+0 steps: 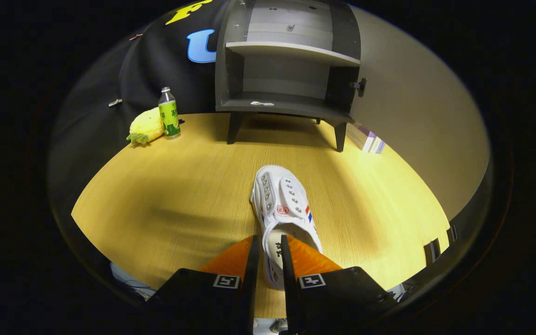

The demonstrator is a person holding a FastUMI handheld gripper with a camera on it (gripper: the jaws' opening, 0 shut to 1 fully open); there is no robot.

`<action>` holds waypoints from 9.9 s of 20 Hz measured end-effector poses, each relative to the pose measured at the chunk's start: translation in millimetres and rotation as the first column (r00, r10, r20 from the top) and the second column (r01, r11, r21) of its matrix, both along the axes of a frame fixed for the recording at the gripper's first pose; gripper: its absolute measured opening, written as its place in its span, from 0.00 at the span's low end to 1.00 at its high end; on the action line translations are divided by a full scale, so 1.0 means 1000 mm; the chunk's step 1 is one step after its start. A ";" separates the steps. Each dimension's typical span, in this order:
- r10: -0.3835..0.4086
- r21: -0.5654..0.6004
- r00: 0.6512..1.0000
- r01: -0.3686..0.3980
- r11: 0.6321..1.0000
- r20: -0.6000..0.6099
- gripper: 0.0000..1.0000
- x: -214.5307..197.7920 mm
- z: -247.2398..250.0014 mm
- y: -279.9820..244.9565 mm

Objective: Open the shoe cabinet door, grab the shoes and put them into the shoe cabinet, then close the shoe cabinet door.

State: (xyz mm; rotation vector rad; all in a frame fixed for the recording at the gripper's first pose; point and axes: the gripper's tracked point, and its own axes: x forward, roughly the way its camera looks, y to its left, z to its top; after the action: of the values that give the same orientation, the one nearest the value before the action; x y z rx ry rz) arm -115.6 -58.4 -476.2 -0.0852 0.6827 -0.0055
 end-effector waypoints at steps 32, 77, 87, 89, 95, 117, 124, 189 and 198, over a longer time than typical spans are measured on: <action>0.022 0.052 0.999 -0.024 0.998 0.041 0.05 0.073 -0.034 0.014; 0.055 -0.041 0.936 -0.044 0.998 0.347 0.04 0.284 0.377 0.010; 0.049 -0.037 0.948 -0.039 0.999 0.314 0.04 0.418 0.358 -0.006; 0.036 -0.032 0.952 -0.027 0.999 0.305 0.04 0.441 0.350 -0.012; 0.052 -0.034 0.960 -0.045 0.998 0.274 0.04 0.475 0.331 -0.016; 0.073 -0.041 0.974 -0.066 0.997 0.214 0.26 0.478 0.310 -0.013; 0.030 0.015 0.972 -0.035 0.999 0.234 0.52 0.461 0.320 -0.015; -0.184 0.197 0.797 0.083 0.977 0.575 0.95 -0.015 0.499 -0.265; -0.132 0.212 0.819 0.013 0.977 0.559 0.93 -0.001 0.490 -0.190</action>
State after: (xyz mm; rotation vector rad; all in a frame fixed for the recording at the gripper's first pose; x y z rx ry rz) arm -116.2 -248.1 14.0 0.1357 0.0759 -0.0351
